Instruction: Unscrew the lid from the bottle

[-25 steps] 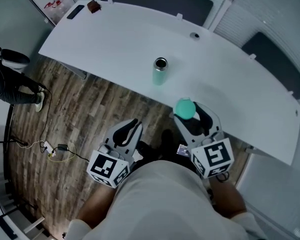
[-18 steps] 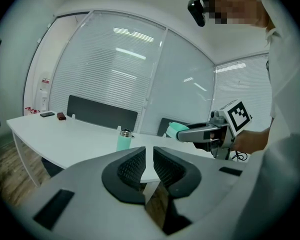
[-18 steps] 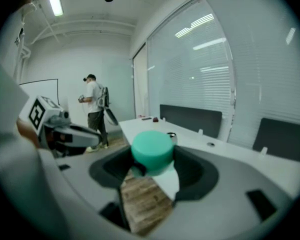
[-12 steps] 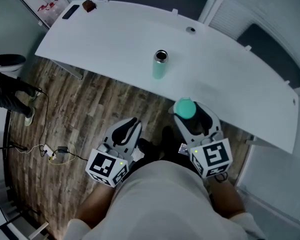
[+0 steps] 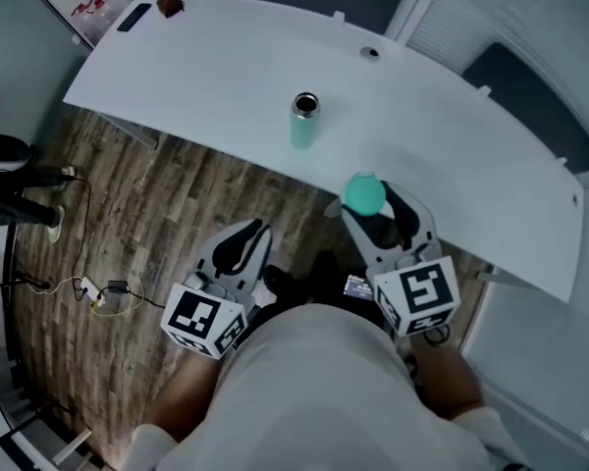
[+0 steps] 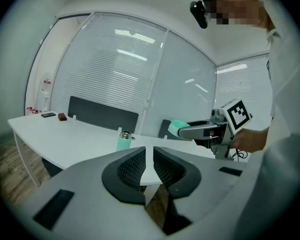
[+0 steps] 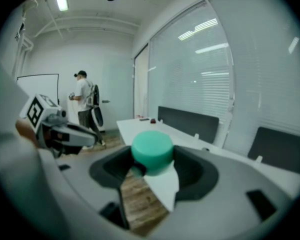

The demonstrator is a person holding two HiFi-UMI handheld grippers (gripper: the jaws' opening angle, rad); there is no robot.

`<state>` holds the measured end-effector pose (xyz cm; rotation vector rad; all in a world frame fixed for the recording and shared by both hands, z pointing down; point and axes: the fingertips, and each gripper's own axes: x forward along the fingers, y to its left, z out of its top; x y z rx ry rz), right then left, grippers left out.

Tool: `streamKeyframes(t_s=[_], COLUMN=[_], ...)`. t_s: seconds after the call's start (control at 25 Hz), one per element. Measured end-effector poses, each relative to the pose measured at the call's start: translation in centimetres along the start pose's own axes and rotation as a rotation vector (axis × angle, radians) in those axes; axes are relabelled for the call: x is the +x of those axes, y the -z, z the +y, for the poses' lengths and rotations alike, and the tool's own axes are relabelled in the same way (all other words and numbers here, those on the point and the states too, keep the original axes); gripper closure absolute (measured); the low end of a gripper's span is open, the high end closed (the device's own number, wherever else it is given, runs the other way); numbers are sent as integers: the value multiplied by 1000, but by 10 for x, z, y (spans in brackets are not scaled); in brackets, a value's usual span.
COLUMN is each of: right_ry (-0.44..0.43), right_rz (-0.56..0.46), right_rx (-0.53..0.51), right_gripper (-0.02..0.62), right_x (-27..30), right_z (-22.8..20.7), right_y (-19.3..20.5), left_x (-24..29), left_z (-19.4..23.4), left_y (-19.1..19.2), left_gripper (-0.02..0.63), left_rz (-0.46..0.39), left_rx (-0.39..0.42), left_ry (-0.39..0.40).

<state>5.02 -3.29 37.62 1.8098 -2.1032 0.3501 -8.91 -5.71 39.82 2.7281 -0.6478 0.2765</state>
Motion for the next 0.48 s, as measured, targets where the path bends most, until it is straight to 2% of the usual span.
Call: streamKeyframes(t_s=[0.48], right_ry=[21], right_rz=[-13], right_rx=[-7], right_gripper=[314], right_x=[-5], right_z=[-38], right_y=[-5], left_x=[25], left_z=[-14], left_y=[-9], left_gripper=[540], left_rz=[0], left_rx=[5], left_ry=[-2])
